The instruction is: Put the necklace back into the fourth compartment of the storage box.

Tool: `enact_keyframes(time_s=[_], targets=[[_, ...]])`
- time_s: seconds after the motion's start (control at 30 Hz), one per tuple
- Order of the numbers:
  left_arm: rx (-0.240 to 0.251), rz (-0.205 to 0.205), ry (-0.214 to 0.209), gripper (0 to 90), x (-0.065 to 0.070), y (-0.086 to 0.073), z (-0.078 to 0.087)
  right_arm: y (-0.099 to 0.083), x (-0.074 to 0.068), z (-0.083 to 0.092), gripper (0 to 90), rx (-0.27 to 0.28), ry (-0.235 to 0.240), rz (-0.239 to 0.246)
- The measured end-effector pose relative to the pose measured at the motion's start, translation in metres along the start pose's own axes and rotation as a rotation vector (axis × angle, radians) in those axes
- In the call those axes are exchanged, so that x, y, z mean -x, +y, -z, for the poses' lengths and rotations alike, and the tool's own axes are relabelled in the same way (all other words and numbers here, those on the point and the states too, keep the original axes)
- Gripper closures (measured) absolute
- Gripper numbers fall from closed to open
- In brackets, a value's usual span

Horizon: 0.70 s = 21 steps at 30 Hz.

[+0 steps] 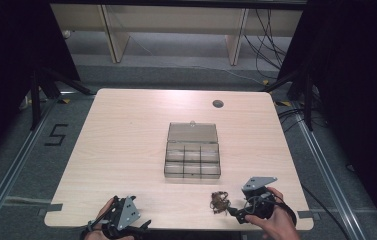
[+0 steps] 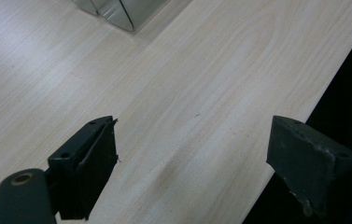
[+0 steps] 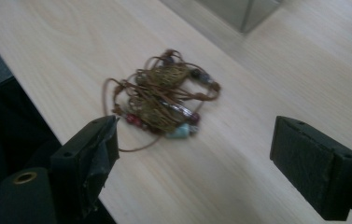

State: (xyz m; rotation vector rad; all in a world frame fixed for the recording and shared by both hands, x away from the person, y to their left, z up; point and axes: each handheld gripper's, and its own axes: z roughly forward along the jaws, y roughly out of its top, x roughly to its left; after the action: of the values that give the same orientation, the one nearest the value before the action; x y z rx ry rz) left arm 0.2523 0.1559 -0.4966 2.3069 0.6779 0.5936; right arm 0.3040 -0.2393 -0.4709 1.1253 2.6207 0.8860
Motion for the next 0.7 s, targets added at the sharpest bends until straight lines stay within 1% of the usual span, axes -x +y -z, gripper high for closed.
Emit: enact_keyframes(time_s=[0.03,0.1,0.13,0.17,0.2,0.23,0.3,0.33,0.37,0.4,0.43,0.47,0.5,0.57,0.6,0.67,0.7], targets=[[0.001,0.004,0.001,15.5,0.000,0.000,0.000,0.003,-0.003,0.000,15.7,-0.021,0.007,0.023],[-0.001,0.005,0.002,15.5,0.000,0.000,-0.001,0.009,-0.009,-0.006,15.7,-0.024,0.018,0.050],[-0.001,0.005,0.002,15.5,0.000,0.000,-0.001,0.009,-0.009,-0.006,15.7,-0.024,0.018,0.050],[-0.003,0.000,0.002,15.5,0.000,0.000,0.000,0.015,-0.013,-0.010,15.8,-0.054,0.010,0.060],[-0.003,-0.001,0.001,15.5,0.000,0.000,0.000,0.018,-0.015,-0.014,15.8,-0.069,0.005,0.054],[-0.003,-0.001,0.001,15.5,0.000,0.000,0.000,0.018,-0.015,-0.014,15.8,-0.069,0.005,0.054],[0.004,0.008,0.003,15.5,-0.001,0.000,0.000,0.024,-0.015,-0.022,15.8,-0.092,-0.007,0.076],[0.004,0.006,0.006,15.5,-0.001,0.000,0.001,0.025,-0.015,-0.025,16.1,-0.096,0.003,0.081],[0.006,0.007,0.009,15.5,-0.001,0.000,0.001,0.026,-0.015,-0.027,16.5,-0.112,-0.001,0.067],[0.006,0.007,0.009,15.5,-0.001,0.000,0.001,0.026,-0.015,-0.027,16.5,-0.112,-0.001,0.067],[0.004,0.008,0.009,15.5,-0.001,0.000,0.000,0.027,-0.015,-0.031,16.0,-0.120,-0.009,0.069],[0.001,0.001,0.008,15.5,-0.001,0.000,0.000,0.027,-0.014,-0.034,15.9,-0.119,-0.008,0.079],[0.002,0.005,0.009,15.5,0.000,0.000,0.000,0.028,-0.014,-0.037,15.9,-0.123,-0.003,0.084],[0.004,-0.003,0.014,15.5,0.001,0.001,0.000,0.029,-0.017,-0.042,16.5,-0.146,-0.003,0.082],[0.009,-0.006,0.001,15.5,0.000,0.001,0.001,0.029,-0.017,-0.045,16.5,-0.150,-0.001,0.081],[0.009,-0.006,0.001,15.5,0.000,0.002,0.002,0.030,-0.020,-0.047,16.2,-0.178,0.000,0.074],[0.009,-0.005,0.001,15.4,0.000,0.002,0.002,0.030,-0.019,-0.048,16.4,-0.180,0.001,0.088]])
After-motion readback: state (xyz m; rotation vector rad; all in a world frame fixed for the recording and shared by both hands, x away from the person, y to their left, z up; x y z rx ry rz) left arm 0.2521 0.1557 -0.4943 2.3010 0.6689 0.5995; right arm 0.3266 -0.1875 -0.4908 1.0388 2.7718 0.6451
